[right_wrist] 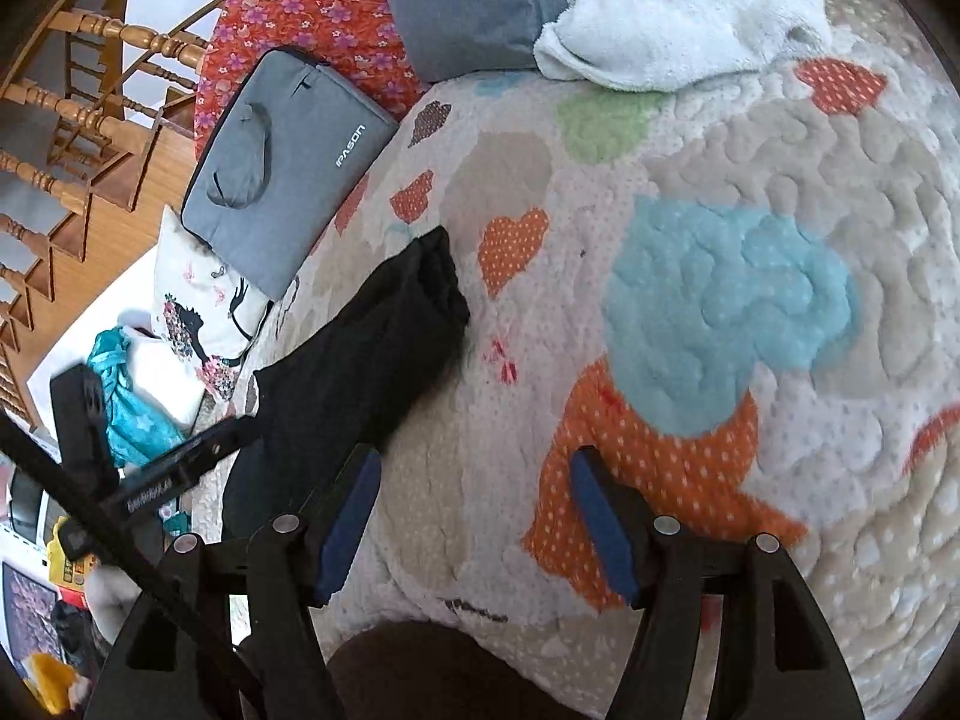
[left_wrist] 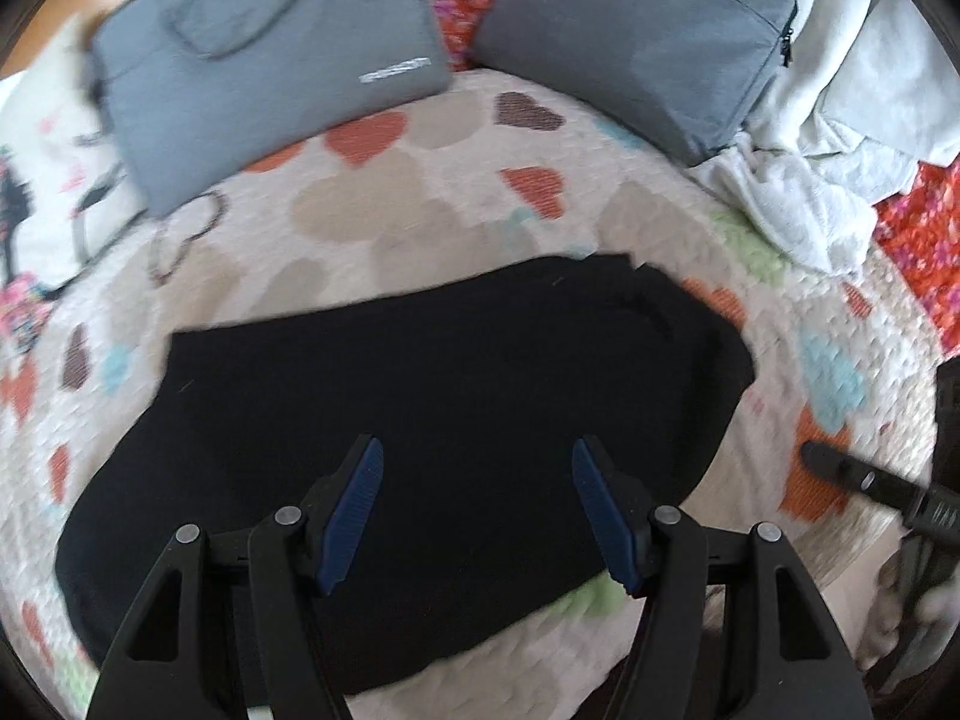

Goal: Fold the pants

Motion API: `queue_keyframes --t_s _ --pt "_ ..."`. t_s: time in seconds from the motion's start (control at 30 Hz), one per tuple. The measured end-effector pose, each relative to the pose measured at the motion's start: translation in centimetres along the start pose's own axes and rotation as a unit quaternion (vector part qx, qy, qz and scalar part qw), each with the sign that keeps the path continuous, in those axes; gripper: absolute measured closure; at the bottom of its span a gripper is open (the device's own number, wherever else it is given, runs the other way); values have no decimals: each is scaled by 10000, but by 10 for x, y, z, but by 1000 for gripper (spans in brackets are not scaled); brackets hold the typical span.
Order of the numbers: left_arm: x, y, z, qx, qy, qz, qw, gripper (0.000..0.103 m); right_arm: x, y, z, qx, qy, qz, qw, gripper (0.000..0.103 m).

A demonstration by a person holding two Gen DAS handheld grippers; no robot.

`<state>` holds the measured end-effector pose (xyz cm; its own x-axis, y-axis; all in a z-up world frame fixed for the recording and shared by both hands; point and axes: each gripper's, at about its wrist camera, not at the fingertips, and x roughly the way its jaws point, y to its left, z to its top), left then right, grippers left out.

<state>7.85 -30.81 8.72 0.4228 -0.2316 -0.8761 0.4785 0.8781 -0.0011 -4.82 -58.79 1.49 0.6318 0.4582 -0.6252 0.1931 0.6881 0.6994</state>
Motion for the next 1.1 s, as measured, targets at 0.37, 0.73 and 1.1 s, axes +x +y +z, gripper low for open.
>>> queue_keyframes --t_s 0.37,0.73,1.1 --pt "72 -46 77 555 177 -417 9974 38 20 15 16 -254 -93 32 9996 29" --pt "106 -97 83 1991 257 34 9796 94 27 17 14 -451 -135 -30 9989 27" --pt "89 -70 129 1362 -39 -369 9900 103 31 23 16 -451 -154 -86 9988 27"
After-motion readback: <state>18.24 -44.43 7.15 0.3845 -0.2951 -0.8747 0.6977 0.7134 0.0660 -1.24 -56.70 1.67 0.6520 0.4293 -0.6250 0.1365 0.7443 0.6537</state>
